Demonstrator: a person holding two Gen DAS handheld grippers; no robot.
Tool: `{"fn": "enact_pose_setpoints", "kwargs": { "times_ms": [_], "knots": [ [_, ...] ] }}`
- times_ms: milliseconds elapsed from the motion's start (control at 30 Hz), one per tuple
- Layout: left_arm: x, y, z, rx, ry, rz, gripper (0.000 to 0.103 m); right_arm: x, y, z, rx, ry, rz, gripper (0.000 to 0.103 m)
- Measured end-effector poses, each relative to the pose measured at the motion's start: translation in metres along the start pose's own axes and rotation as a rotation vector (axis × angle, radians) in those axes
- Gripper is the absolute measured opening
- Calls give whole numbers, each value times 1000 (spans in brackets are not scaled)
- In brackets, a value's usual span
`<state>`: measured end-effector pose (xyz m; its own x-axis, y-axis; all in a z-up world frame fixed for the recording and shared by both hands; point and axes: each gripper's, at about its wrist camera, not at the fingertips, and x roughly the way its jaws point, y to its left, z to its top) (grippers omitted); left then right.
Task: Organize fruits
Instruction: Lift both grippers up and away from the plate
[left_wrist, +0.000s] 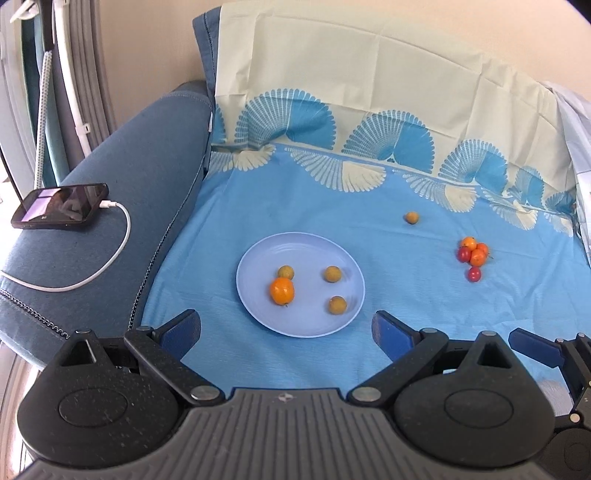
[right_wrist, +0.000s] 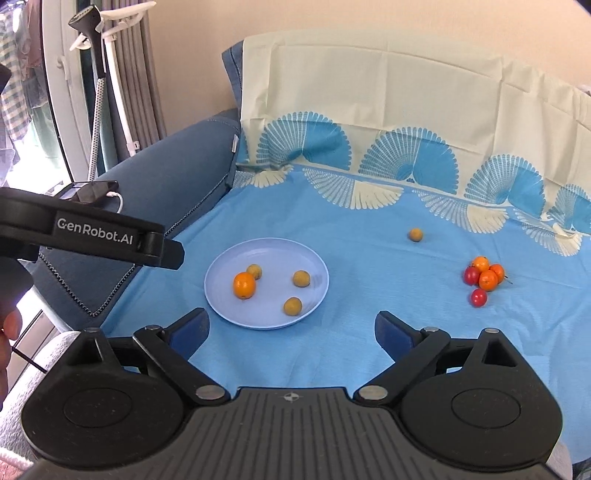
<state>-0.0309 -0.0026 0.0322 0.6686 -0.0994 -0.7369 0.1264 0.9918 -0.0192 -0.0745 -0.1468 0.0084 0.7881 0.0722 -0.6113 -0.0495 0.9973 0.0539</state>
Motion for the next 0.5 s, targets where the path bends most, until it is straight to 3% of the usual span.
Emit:
{"fn": "enact_pose_setpoints", "kwargs": {
  "times_ms": [500],
  "knots": [
    [-18, -18, -3, 53, -42, 10, 100, -20, -5, -9, 26, -34, -11, 98]
  ]
}}
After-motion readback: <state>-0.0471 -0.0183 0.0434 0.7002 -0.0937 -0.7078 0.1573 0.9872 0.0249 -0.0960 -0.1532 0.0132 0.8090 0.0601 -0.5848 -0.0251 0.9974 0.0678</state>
